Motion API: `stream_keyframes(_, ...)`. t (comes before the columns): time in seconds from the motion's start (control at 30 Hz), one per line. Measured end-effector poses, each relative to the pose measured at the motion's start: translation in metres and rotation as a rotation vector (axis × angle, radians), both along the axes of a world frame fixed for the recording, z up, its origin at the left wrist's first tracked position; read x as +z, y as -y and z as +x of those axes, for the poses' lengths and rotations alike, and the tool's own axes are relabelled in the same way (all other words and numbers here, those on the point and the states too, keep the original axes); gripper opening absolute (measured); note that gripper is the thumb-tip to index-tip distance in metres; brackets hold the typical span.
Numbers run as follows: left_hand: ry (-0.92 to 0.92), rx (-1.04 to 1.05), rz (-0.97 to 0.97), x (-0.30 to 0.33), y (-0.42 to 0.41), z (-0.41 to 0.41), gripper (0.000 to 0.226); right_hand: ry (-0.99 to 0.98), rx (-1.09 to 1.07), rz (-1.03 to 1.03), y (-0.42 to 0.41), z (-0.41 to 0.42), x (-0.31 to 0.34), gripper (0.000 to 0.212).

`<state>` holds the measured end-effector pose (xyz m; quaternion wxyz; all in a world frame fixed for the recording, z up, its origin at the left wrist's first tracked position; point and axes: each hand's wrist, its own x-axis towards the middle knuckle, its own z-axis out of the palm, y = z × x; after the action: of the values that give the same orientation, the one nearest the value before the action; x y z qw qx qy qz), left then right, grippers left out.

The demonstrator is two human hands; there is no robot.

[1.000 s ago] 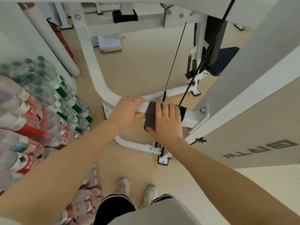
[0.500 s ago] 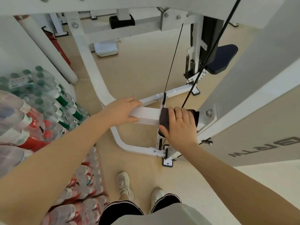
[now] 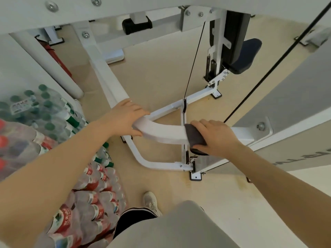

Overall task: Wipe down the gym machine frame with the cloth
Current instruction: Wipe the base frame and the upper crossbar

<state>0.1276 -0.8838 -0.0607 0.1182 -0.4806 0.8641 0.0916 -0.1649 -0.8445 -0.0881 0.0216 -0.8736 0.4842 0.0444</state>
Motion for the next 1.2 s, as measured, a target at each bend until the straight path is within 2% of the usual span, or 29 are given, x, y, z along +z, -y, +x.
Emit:
stream_keyframes(0.13,-0.143,-0.006,0.040,0.000,0.008,0.021,0.064,-0.158,-0.075,0.008,-0.005,0.032,0.003,0.066)
stream_keyframes(0.27,-0.161,-0.034,0.000,-0.006,0.014,0.039,0.065,-0.030,-0.035,0.034,-0.001,0.098,0.012,0.055)
stream_keyframes(0.37,-0.137,-0.075,-0.126,-0.013,0.019,0.052,0.069,0.055,-0.158,0.097,0.008,0.155,0.009,0.051)
stream_keyframes(0.43,-0.141,-0.080,-0.109,-0.016,0.024,0.056,0.068,0.094,-0.242,0.127,0.016,0.178,0.008,0.047)
stream_keyframes(0.5,-0.162,-0.075,-0.085,-0.017,0.029,0.057,0.064,0.111,-0.262,0.146,0.020,0.182,0.010,0.045)
stream_keyframes(0.57,-0.234,-0.107,-0.139,-0.018,0.034,0.061,0.061,0.118,-0.255,0.160,0.014,0.171,0.014,0.045)
stream_keyframes(0.7,-0.256,-0.156,-0.163,-0.021,0.039,0.067,0.063,-0.005,-0.216,0.081,0.001,0.141,0.019,0.047)
stream_keyframes(0.83,-0.314,-0.195,-0.185,-0.024,0.042,0.068,0.066,0.009,-0.259,0.101,0.010,0.167,0.016,0.047)
stream_keyframes(1.0,-0.343,-0.071,-0.200,-0.024,0.035,0.069,0.070,0.191,-0.407,0.133,0.052,0.233,0.006,0.051)
stream_keyframes(1.1,-0.321,0.150,-0.160,-0.025,0.031,0.080,0.077,0.217,-0.383,0.159,0.069,0.244,0.006,0.057)
stream_keyframes(1.2,-0.249,0.221,-0.113,-0.022,0.030,0.092,0.077,0.170,-0.225,0.221,0.061,0.228,0.012,0.080)
